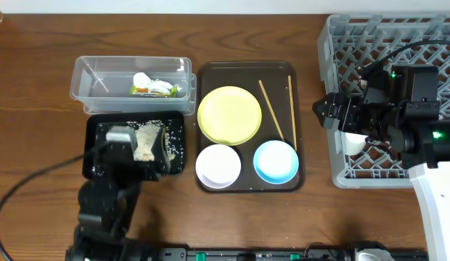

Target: Sort waste into correct bins and load items into the dishwasher rack

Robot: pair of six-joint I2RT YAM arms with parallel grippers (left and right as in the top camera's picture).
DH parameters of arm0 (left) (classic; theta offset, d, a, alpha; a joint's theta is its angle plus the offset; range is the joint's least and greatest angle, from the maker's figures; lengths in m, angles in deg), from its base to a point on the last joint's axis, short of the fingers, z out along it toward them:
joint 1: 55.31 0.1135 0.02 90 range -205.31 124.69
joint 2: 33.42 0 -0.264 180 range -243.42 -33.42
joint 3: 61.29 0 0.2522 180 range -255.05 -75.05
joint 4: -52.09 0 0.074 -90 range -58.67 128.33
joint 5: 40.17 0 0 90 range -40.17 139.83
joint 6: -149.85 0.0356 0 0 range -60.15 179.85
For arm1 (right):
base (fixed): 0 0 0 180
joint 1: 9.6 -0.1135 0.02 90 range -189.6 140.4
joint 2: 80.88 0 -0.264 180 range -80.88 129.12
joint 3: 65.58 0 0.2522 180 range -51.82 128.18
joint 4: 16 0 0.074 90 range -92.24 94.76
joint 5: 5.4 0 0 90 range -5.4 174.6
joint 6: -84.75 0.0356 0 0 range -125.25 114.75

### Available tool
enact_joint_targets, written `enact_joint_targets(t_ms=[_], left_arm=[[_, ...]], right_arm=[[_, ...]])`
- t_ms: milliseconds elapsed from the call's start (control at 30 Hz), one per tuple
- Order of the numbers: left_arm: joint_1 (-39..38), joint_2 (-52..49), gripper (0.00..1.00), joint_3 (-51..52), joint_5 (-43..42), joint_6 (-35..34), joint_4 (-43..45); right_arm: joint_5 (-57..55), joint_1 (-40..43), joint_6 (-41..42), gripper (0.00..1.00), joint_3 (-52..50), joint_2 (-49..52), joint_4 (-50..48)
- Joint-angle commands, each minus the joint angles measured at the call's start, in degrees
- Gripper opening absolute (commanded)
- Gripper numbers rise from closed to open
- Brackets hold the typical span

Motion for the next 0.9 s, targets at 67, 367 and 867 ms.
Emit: enact_joint_targets(t_ms=[67,367,867], left_arm=[[2.64,10.25,0.90,8.81,-2.27,1.20,1.27],[5.68,21.05,0.90,20.83,-2.32,1.11,3.02],[6.08,21.11,0.90,28.09,-2.67,0.96,9.05]], right_arm=[[0.04,-0.55,0.55,0.99,0.02,0.00,0.04],[0.07,-0.55,0.55,0.99,0.02,0.00,0.04],[0.04,-0.55,0.55,0.99,0.02,0.00,0.04]])
